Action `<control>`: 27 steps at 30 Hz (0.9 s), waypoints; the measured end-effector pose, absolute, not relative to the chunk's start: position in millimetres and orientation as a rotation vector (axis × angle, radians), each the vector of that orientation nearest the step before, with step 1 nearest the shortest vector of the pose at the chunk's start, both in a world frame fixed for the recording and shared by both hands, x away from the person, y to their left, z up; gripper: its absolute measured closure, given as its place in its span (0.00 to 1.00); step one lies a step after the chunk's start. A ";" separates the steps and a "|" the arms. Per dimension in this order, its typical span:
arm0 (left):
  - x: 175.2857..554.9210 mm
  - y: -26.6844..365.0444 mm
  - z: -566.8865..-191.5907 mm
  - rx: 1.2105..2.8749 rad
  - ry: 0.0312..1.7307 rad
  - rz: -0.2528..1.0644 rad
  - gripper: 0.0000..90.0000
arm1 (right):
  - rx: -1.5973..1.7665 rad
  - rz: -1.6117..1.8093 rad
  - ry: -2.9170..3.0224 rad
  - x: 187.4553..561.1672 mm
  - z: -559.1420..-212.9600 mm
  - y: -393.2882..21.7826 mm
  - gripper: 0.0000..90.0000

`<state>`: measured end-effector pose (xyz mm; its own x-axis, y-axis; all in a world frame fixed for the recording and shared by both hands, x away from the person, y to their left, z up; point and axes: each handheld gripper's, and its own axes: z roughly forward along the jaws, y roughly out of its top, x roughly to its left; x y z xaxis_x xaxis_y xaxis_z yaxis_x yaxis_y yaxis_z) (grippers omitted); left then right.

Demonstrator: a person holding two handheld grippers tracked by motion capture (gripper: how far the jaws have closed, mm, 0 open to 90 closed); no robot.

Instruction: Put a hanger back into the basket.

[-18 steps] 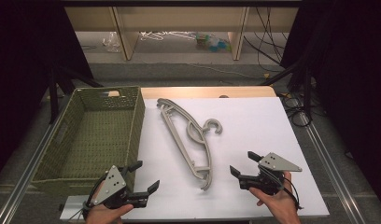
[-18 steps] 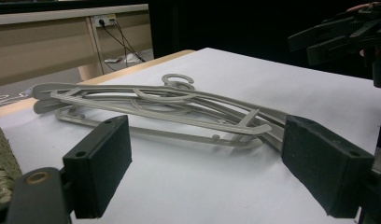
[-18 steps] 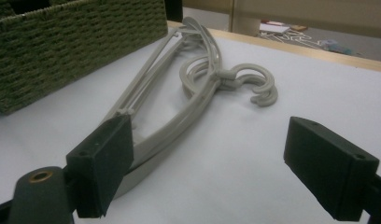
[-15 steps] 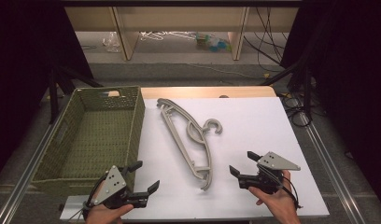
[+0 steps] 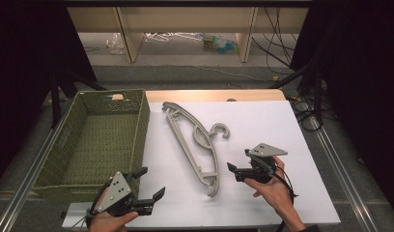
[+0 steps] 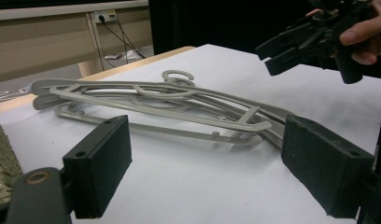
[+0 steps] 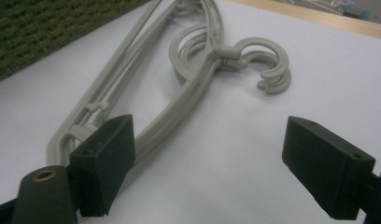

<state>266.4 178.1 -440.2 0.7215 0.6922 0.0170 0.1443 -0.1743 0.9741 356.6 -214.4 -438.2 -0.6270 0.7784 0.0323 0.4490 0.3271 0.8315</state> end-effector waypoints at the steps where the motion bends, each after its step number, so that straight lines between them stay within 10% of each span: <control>1: 266.3 177.8 -440.3 1.703 0.680 0.553 0.18 | 1.097 1.200 2.231 360.3 -438.8 -211.8 0.20; 27: 266.1 177.9 -440.4 1.726 0.663 0.563 0.19 | 1.144 0.958 2.480 437.3 -464.1 -151.1 0.45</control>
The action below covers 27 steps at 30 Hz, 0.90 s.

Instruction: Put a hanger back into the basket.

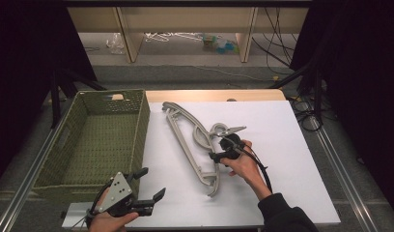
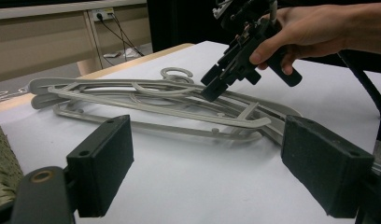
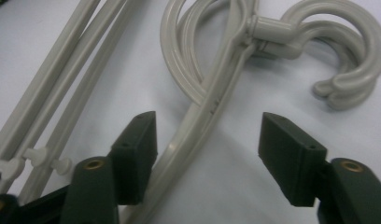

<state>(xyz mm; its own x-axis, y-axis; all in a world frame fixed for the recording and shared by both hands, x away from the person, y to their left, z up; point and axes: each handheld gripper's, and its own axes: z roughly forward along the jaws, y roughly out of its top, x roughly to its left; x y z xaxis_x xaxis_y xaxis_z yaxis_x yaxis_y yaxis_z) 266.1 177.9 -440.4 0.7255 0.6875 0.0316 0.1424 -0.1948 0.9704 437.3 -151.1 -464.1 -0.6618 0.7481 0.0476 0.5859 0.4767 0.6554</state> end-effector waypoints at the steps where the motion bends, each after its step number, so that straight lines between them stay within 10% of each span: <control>1: 266.5 178.2 -440.4 1.725 0.665 0.566 0.19 | 1.170 0.964 2.472 437.9 -464.8 -148.1 0.46; 27: 267.1 176.4 -441.8 1.724 0.677 0.539 0.18 | 1.261 0.934 2.468 452.6 -453.2 -148.6 0.82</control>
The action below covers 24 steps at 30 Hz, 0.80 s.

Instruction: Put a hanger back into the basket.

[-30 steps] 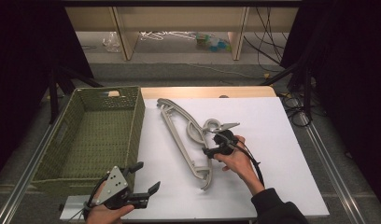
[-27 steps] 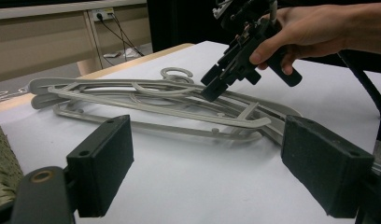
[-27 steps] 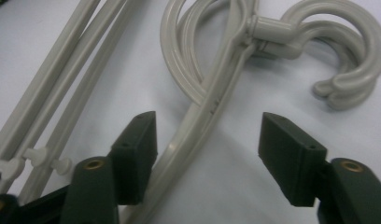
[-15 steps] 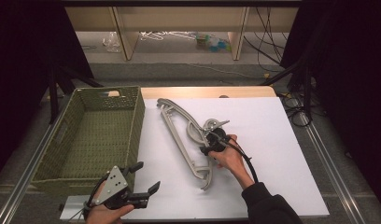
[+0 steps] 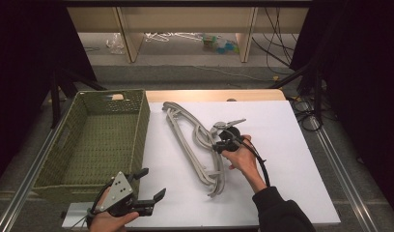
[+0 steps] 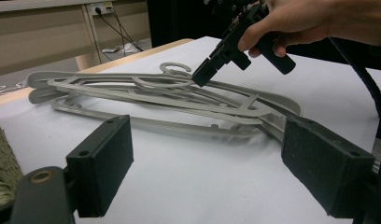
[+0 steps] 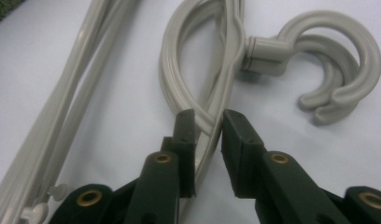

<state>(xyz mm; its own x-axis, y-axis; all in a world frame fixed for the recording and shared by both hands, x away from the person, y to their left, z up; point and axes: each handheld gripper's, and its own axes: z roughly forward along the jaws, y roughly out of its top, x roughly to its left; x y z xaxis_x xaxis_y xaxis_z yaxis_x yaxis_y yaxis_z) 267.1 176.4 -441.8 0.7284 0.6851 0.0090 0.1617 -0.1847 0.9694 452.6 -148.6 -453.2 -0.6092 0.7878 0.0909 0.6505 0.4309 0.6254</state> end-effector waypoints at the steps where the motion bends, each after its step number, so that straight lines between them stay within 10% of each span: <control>1: 266.4 177.0 -441.0 1.735 0.682 0.545 0.18 | 1.271 0.924 2.489 453.5 -456.2 -147.5 0.73; 24: 266.5 177.2 -440.9 1.732 0.681 0.543 0.18 | 1.421 0.954 2.496 456.2 -456.1 -151.1 0.82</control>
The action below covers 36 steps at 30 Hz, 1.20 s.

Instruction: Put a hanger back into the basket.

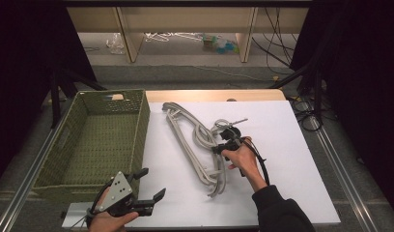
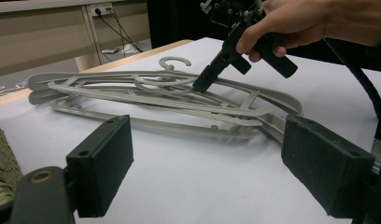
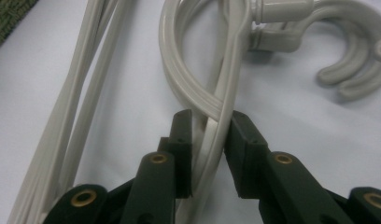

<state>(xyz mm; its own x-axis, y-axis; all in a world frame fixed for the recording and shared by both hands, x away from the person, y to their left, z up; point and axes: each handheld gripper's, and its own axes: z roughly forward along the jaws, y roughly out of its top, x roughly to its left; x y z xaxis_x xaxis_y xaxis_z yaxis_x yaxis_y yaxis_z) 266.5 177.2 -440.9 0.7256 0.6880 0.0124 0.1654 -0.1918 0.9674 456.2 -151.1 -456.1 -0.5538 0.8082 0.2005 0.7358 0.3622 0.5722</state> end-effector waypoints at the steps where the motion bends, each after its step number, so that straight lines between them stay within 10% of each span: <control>1: 266.4 176.9 -440.9 1.733 0.680 0.543 0.18 | 1.427 0.959 2.480 456.4 -454.1 -154.3 0.84; 36: 305.1 122.5 -409.6 1.886 0.669 0.445 0.28 | 0.764 0.911 2.720 380.8 -397.0 -205.8 0.90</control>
<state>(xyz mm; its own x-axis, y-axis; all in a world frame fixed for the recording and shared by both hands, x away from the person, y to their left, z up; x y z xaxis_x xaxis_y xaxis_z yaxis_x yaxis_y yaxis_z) 305.1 122.5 -409.6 0.7754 0.6315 0.0021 0.2465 -0.3058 0.9196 380.8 -205.8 -397.0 -0.8538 0.5206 -0.0009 0.4150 0.6817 0.6025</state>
